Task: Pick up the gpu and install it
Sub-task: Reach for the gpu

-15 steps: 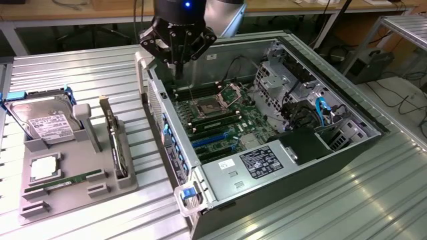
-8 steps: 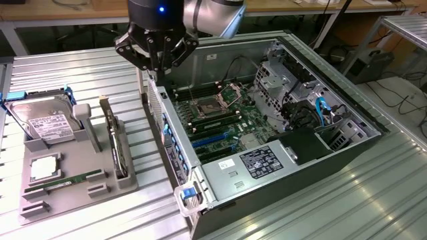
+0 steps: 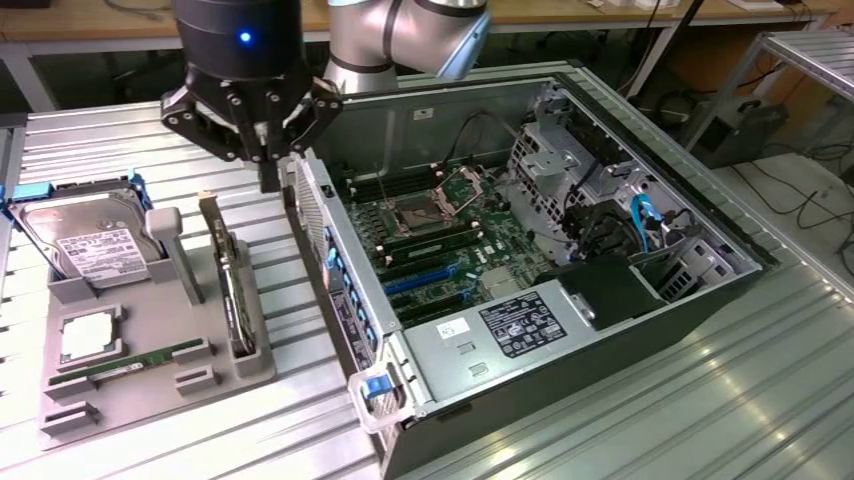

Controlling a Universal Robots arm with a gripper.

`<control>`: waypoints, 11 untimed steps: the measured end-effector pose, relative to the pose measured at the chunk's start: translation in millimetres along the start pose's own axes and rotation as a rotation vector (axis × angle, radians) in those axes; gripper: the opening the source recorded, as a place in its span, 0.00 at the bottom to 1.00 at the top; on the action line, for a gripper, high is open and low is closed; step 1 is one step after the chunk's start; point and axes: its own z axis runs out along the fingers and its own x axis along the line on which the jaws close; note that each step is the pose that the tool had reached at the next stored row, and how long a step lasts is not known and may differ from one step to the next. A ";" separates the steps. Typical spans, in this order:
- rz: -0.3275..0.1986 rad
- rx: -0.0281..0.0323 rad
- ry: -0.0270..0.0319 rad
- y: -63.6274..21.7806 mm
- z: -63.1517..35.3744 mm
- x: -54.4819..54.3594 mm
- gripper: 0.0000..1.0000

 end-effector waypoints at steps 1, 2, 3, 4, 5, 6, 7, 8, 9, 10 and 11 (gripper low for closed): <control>0.000 0.0013 -0.0002 -0.8 1.4 7.8 0.11; 0.000 0.0018 -0.0003 -1.1 1.9 10.7 0.11; 0.000 0.0025 -0.0004 -1.5 2.8 15.3 0.11; 0.000 0.0036 -0.0003 -2.0 4.3 22.4 0.11; 0.000 0.0039 -0.0005 -2.8 6.8 30.6 0.11; 0.000 0.0041 -0.0005 -3.4 9.0 36.6 0.11; 0.000 0.0044 -0.0004 -3.7 10.5 41.0 0.11; 0.000 0.0046 -0.0005 -4.1 13.0 46.8 0.11; 0.000 0.0047 -0.0006 -4.1 15.0 50.0 0.11; 0.000 0.0048 -0.0008 -3.9 16.6 50.9 0.11; 0.000 0.0052 -0.0005 -3.9 16.7 50.9 0.11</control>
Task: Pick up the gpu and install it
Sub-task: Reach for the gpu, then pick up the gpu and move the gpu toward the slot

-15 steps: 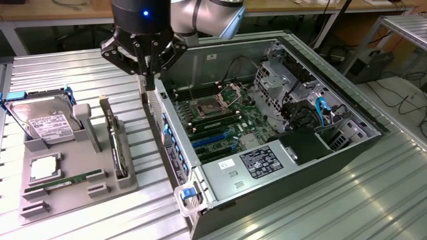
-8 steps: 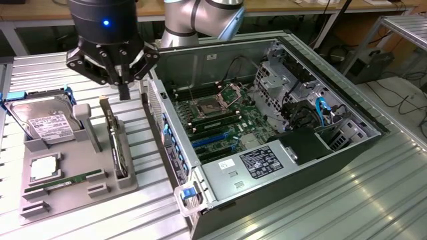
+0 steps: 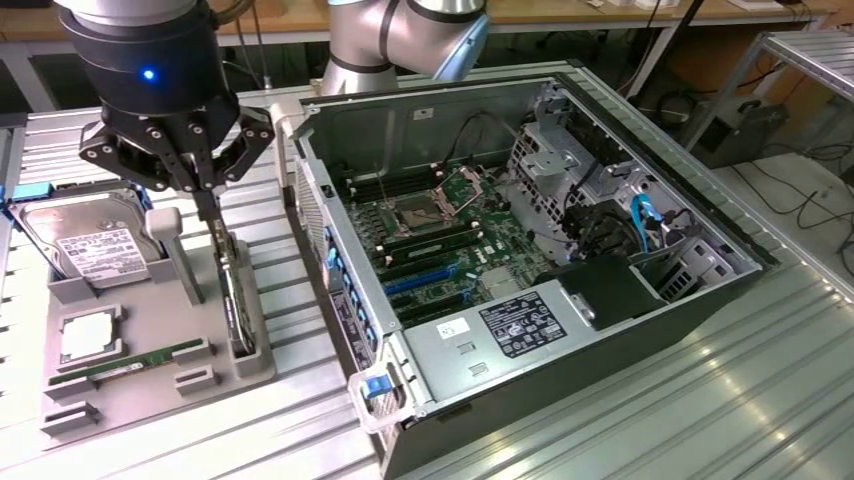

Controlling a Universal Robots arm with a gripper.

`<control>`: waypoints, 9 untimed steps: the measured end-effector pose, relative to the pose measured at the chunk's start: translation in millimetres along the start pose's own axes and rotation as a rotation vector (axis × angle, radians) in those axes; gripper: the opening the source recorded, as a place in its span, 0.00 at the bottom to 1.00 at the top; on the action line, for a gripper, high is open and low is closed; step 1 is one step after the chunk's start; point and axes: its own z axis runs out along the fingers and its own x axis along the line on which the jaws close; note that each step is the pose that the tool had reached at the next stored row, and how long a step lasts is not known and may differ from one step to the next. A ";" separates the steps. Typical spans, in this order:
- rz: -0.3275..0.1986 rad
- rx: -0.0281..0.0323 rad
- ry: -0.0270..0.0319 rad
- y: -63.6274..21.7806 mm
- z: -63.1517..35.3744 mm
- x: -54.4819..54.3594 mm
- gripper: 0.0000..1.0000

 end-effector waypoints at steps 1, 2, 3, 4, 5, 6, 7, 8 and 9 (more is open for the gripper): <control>0.000 0.0000 0.0000 0.0 0.0 0.0 0.11; 0.000 0.0001 0.0001 0.0 0.0 0.0 0.11; 0.000 0.0000 0.0001 0.0 0.0 0.0 0.11; 0.000 0.0000 0.0001 0.0 0.0 0.0 0.11; 0.000 0.0001 0.0001 0.0 0.0 0.0 0.11; 0.000 0.0000 0.0001 0.0 0.0 0.0 0.11; 0.000 0.0000 0.0001 0.0 0.0 0.0 0.11; 0.000 0.0001 0.0001 0.0 0.0 0.0 0.11; 0.000 0.0001 0.0001 0.0 0.0 0.0 0.11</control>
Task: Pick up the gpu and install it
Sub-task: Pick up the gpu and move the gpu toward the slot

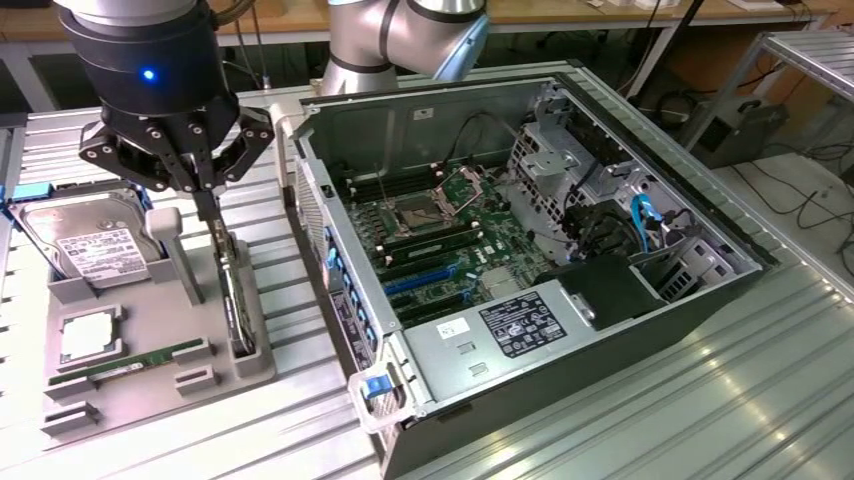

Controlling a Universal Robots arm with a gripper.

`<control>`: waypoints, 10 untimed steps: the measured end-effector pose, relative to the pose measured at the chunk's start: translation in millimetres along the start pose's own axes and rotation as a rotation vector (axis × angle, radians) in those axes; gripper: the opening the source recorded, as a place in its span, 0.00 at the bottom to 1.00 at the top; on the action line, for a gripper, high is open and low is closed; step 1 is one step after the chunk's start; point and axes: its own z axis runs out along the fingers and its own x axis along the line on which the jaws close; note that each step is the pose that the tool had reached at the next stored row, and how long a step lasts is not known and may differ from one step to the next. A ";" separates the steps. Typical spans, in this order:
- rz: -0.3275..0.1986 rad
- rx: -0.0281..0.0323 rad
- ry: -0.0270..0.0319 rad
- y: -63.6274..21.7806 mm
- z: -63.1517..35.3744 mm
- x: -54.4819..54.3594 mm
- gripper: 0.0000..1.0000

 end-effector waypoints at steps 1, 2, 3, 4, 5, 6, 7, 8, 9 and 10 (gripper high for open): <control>0.000 0.0000 0.0000 0.0 0.0 0.0 0.11; 0.000 0.0000 0.0000 0.0 0.0 0.0 0.11; 0.000 0.0000 0.0000 0.0 0.0 0.0 0.11; 0.000 0.0000 0.0000 0.0 0.0 0.0 0.11; 0.000 0.0000 0.0000 0.0 0.0 0.0 0.11; 0.000 0.0000 0.0000 0.0 0.0 0.0 0.17; 0.000 0.0000 0.0000 0.0 0.0 0.0 0.30; 0.000 0.0000 0.0000 0.0 0.0 0.0 0.30; 0.000 0.0002 0.0001 0.0 0.1 0.0 0.36; 0.000 0.0008 -0.0003 -0.1 1.4 0.1 0.36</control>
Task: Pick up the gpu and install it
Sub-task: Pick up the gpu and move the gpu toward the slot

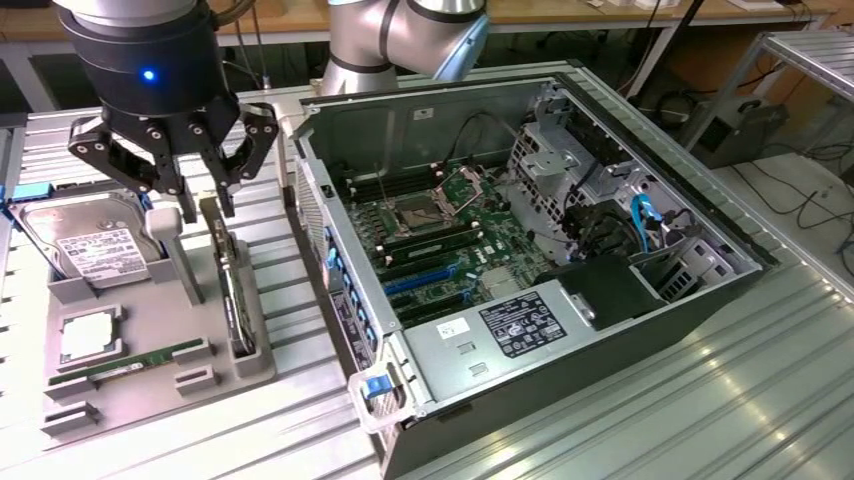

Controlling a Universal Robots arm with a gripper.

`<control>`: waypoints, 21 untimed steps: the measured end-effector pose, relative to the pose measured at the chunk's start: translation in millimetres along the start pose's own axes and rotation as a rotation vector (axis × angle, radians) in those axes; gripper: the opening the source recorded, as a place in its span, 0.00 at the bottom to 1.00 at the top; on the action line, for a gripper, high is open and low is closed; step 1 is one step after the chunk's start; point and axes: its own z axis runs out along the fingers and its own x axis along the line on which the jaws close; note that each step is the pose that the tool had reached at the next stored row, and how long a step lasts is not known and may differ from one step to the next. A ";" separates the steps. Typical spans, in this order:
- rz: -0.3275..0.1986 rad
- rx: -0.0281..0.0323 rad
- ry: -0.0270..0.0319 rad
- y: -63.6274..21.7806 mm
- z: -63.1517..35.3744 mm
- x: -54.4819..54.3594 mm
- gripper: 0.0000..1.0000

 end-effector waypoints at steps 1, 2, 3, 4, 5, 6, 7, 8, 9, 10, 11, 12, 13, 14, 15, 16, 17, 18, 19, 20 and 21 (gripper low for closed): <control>0.000 0.0001 0.0001 -0.1 1.7 0.1 0.36; 0.000 0.0002 0.0001 -0.1 3.3 0.1 0.36; 0.000 0.0001 0.0000 -0.2 6.7 0.2 0.36; 0.000 0.0002 0.0000 -0.3 9.0 0.3 0.36; 0.000 0.0003 0.0001 -0.3 10.7 0.3 0.36; 0.000 0.0004 0.0002 -0.4 13.4 0.4 0.36; 0.000 0.0003 0.0001 -0.5 15.5 0.5 0.36; 0.000 0.0002 0.0001 -0.5 17.2 0.5 0.36; 0.000 0.0003 0.0001 -0.6 19.6 0.6 0.36; 0.000 0.0002 0.0001 -0.7 21.5 0.7 0.36; 0.000 0.0002 0.0001 -0.8 24.5 0.7 0.36; 0.000 0.0003 0.0001 -0.9 26.5 0.8 0.36; 0.000 0.0003 0.0002 -0.9 28.1 0.9 0.36; 0.000 0.0003 0.0002 -1.0 31.1 1.0 0.36; 0.000 0.0002 0.0001 -1.1 33.3 1.0 0.36; 0.000 0.0002 0.0001 -1.1 35.8 1.1 0.36; 0.000 0.0002 0.0001 -1.2 37.7 1.2 0.36; 0.000 0.0003 0.0001 -1.3 39.7 1.3 0.36; 0.000 0.0002 0.0001 -1.4 41.9 1.5 0.36; 0.000 0.0002 0.0000 -1.4 43.6 1.6 0.36; 0.000 0.0002 0.0001 -1.5 45.4 1.8 0.36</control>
